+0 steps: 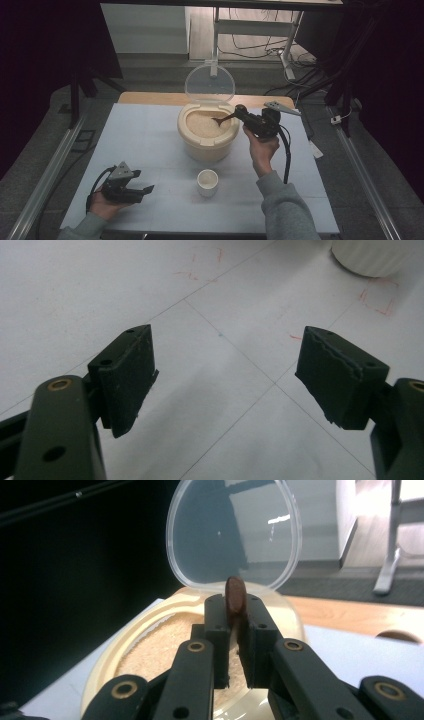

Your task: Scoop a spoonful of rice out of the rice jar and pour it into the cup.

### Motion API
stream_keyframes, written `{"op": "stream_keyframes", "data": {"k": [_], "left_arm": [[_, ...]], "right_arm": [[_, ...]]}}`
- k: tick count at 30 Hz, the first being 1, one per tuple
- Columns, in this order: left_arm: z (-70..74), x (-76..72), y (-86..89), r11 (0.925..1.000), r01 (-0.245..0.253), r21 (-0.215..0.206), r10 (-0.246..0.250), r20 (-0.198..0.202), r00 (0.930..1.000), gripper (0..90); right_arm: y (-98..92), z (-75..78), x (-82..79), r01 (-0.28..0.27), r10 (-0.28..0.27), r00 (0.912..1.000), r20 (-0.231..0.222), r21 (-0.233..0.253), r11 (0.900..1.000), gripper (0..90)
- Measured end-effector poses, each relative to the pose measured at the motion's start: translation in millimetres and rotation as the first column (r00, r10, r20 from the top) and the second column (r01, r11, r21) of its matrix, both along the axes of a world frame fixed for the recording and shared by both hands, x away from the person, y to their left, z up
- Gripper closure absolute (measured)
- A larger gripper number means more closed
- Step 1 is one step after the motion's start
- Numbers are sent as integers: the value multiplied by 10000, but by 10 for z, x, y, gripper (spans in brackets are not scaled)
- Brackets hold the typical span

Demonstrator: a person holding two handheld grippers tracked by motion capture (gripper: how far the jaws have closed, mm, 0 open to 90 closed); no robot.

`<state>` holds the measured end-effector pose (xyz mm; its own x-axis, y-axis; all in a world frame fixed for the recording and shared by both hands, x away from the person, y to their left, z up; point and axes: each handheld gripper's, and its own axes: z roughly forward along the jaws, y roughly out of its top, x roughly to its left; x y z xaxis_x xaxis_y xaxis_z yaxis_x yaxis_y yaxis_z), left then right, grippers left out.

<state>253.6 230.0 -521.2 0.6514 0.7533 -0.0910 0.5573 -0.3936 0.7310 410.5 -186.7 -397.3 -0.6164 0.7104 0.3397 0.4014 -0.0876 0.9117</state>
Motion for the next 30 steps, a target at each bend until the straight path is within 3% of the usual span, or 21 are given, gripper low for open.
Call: {"op": "stream_keyframes", "data": {"k": [1,6,10,13,21,25,30], "left_arm": [[0,0,0,10000,7,14,-7,-2,10000,233],[-1,2,-1,10000,5,20,-5,-2,10000,233],[-2,2,1,10000,6,24,-6,1,10000,233],[-1,1,1,10000,5,16,-5,7,10000,233],[-2,3,2,10000,13,50,-13,11,10000,233],[-2,2,2,10000,10,55,-11,28,10000,234],[-1,-1,-4,10000,16,81,-16,38,10000,234]], "right_arm": [[0,0,0,0,0,10000,0,0,10000,829],[-18,-66,29,49,25,9970,-774,951,9955,819],[-30,-72,31,120,-5,9949,-1004,1144,9934,819],[-79,-103,52,291,-8,9878,-1559,1792,9834,821],[-129,-151,72,431,10,9813,-1925,2249,9734,820],[-183,-153,81,463,179,9752,-2204,2828,9581,827],[-196,-156,70,388,410,9695,-2418,3160,9480,830]]}}
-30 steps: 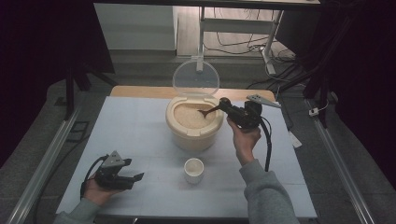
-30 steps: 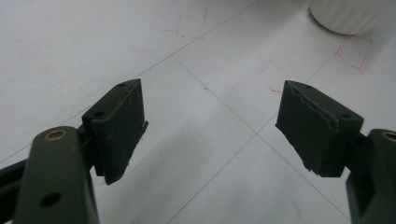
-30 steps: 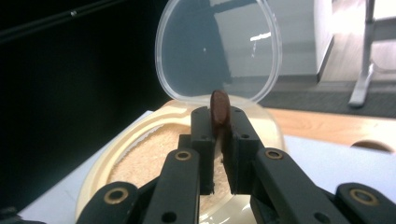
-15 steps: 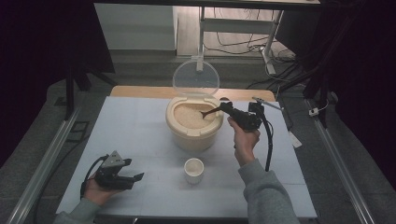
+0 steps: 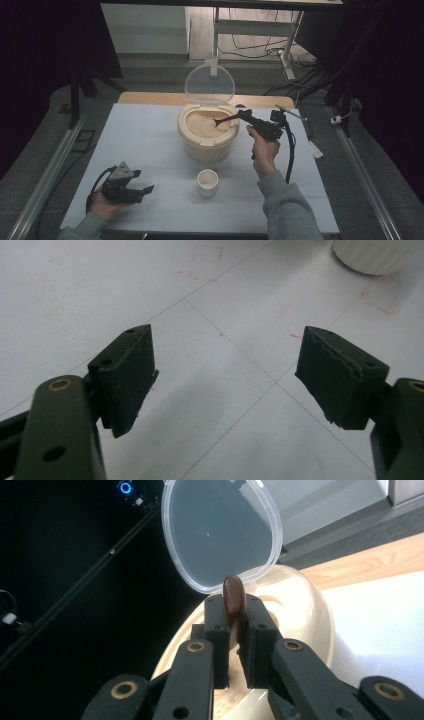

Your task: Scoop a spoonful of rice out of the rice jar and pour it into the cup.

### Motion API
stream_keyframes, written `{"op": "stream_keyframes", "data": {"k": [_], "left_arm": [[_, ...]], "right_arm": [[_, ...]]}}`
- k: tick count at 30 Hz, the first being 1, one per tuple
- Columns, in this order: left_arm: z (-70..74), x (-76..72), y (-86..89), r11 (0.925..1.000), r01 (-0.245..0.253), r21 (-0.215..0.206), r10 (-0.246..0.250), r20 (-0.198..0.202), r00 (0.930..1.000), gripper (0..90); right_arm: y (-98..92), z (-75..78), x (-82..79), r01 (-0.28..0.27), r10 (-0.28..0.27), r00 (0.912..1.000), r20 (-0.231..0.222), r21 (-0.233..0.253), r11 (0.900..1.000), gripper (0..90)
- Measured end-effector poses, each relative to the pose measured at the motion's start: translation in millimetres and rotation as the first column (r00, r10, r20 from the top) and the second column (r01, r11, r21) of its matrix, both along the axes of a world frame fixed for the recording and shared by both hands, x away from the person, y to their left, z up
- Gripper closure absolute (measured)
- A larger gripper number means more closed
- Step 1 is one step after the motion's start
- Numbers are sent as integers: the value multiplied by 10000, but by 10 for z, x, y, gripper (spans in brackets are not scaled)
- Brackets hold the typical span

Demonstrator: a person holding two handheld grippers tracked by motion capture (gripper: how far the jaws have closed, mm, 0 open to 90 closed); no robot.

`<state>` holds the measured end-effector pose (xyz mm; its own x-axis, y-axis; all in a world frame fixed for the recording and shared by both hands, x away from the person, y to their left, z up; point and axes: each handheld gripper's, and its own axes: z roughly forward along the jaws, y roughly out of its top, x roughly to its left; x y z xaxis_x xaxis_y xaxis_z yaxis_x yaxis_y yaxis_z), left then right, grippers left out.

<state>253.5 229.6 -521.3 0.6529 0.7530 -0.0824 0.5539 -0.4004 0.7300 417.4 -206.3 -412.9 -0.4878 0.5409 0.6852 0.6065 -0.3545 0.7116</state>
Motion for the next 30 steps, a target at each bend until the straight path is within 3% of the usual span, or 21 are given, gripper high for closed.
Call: {"op": "stream_keyframes", "data": {"k": [3,7,18,30], "left_arm": [[2,-4,0,10000,10,5,-10,18,10000,234],[0,0,4,10000,3,-5,-3,5,10000,234],[-2,-1,-2,10000,26,36,-26,0,10000,234],[0,-2,1,10000,34,43,-34,26,10000,235]], "right_arm": [[-18,-14,6,94,-92,9998,-166,131,9999,830],[-78,-59,28,247,-203,9981,-580,762,9968,830],[-161,-30,10,346,-269,9974,-674,1161,9926,830],[-237,-54,25,559,-348,9932,-1109,1939,9794,830]]}}
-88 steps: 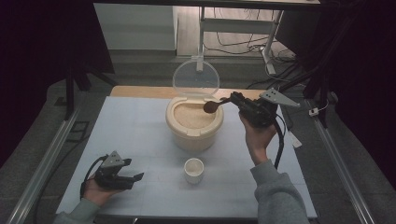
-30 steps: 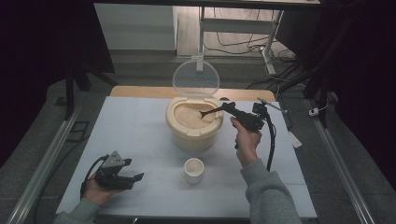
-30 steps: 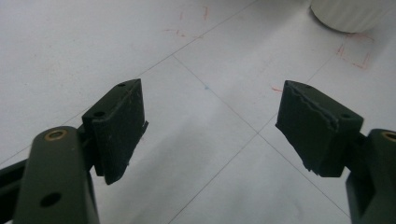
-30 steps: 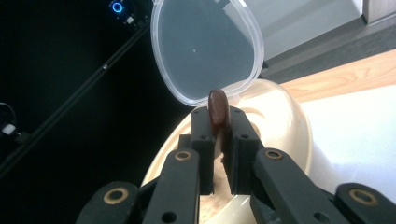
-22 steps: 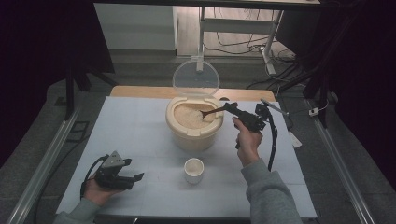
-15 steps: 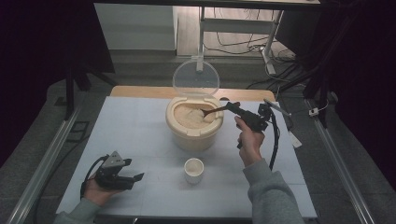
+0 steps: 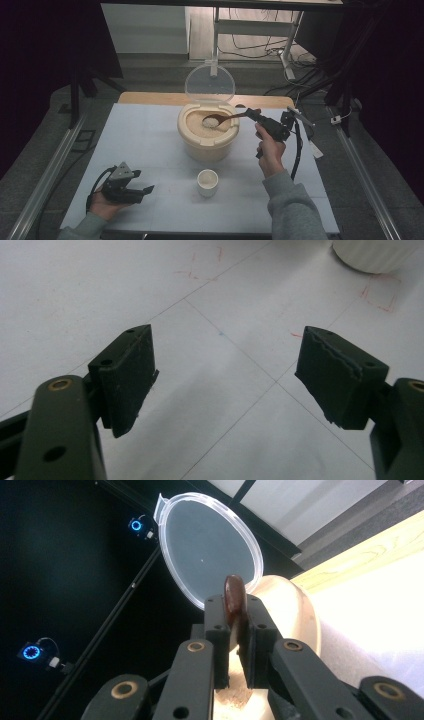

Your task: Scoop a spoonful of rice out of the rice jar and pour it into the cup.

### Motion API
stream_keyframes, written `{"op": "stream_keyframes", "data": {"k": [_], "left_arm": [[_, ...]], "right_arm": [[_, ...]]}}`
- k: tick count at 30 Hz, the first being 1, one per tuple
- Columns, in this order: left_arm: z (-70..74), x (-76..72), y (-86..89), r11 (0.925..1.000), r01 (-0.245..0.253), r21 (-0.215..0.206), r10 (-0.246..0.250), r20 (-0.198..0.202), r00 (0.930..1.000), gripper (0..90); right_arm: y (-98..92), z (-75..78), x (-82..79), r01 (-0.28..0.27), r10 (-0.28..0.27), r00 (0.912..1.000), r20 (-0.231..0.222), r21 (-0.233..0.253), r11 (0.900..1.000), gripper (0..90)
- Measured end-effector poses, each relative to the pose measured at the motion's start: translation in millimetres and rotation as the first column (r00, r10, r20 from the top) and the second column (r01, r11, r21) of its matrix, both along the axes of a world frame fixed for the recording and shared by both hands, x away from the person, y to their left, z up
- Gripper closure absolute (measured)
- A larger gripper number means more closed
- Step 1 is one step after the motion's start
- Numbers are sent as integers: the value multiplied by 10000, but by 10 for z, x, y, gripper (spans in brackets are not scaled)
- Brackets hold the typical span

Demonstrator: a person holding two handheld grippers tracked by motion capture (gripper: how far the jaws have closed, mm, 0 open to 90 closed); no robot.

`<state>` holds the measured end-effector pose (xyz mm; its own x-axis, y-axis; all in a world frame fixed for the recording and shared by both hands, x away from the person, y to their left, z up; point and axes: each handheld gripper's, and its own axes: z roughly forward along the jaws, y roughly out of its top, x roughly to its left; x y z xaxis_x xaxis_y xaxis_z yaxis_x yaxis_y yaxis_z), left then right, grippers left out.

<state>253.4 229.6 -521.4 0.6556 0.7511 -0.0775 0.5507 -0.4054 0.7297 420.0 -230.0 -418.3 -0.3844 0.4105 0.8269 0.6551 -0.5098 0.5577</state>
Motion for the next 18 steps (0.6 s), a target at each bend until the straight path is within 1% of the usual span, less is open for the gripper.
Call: {"op": "stream_keyframes", "data": {"k": [5,7,18], "left_arm": [[-2,1,-4,10000,15,29,-14,-13,10000,235],[-1,1,-3,10000,11,30,-11,-8,10000,235],[-1,-1,-5,10000,17,47,-17,-4,10000,236]], "right_arm": [[-17,-16,9,-17,21,9998,-185,203,9998,830],[-21,-19,9,-30,35,9998,-205,213,9998,831],[-60,15,-17,-70,73,9999,-86,301,9995,830]]}}
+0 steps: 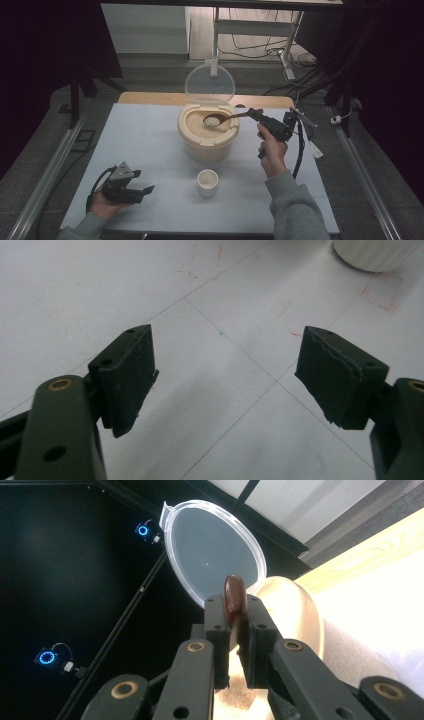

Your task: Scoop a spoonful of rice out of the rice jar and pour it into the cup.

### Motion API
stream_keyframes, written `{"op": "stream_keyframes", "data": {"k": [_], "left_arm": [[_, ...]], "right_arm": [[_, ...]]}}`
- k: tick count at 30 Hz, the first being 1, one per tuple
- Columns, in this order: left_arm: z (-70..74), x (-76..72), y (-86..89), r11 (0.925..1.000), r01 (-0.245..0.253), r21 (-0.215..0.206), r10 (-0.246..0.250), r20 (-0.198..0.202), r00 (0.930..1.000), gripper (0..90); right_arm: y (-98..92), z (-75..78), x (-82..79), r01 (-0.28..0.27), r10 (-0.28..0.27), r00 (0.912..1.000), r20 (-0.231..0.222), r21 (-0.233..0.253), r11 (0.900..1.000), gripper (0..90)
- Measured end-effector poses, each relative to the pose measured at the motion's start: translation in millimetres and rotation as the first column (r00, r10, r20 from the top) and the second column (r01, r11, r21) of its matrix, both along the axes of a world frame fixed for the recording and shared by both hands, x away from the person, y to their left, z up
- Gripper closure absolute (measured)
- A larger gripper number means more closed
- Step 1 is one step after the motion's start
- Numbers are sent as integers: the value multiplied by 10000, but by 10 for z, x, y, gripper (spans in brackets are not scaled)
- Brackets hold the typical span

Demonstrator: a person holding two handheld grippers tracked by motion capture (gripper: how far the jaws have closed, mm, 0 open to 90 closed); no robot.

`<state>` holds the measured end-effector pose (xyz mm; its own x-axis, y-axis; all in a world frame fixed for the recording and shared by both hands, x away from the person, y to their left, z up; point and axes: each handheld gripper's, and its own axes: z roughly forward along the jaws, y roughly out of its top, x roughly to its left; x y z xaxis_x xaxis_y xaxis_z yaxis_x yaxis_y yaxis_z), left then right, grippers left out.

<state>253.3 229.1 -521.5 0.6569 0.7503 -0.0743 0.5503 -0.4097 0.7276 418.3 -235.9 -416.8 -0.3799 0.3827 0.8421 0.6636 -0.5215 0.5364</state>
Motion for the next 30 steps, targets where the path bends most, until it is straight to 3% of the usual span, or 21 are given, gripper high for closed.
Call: {"op": "stream_keyframes", "data": {"k": [15,30], "left_arm": [[-1,2,-1,10000,18,30,-18,-14,10000,236],[-1,2,-5,10000,9,46,-9,-14,10000,235]], "right_arm": [[-56,50,-89,-381,381,9992,85,10,9993,830],[-208,36,-406,-1432,1434,9896,-67,218,9894,830]]}}
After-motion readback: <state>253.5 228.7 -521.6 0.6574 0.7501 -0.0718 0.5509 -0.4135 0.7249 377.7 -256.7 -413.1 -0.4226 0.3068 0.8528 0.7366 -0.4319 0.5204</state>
